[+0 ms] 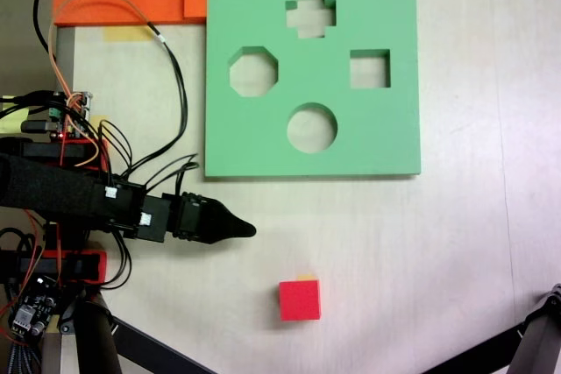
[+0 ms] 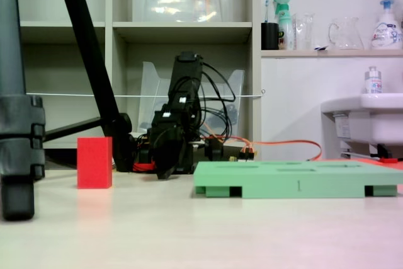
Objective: Put the square block into the corresponding hole
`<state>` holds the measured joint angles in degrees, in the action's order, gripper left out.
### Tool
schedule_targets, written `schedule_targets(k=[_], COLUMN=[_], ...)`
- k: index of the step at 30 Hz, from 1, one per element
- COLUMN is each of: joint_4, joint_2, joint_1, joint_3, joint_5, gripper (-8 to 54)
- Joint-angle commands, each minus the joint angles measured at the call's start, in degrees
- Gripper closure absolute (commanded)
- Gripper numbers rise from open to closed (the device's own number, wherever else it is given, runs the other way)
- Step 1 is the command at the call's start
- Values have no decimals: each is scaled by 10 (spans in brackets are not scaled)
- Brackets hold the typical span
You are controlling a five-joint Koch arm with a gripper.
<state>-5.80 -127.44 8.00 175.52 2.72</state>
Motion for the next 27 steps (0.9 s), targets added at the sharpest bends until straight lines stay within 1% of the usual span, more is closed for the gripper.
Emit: schedule_targets(k=[1,5,7,9,11,14,17,21,22,25,27], joint_4=[-18,-18,-18,-18,-18,-14,58,286,353,485,561], joint_2=[-4,-4,-4,-4,-18,-33,-37,-47,-47,-39,-9], joint_1=[0,3,16,31,50,91,112,117,127,151,158], joint_3=[41,41,42,42,40,10,-48,-205,-262,-400,-490], joint_5=[11,34,100,221,385,537,602,670,689,721,724], gripper=[120,119,119,119,120,157,162,163,170,222,229])
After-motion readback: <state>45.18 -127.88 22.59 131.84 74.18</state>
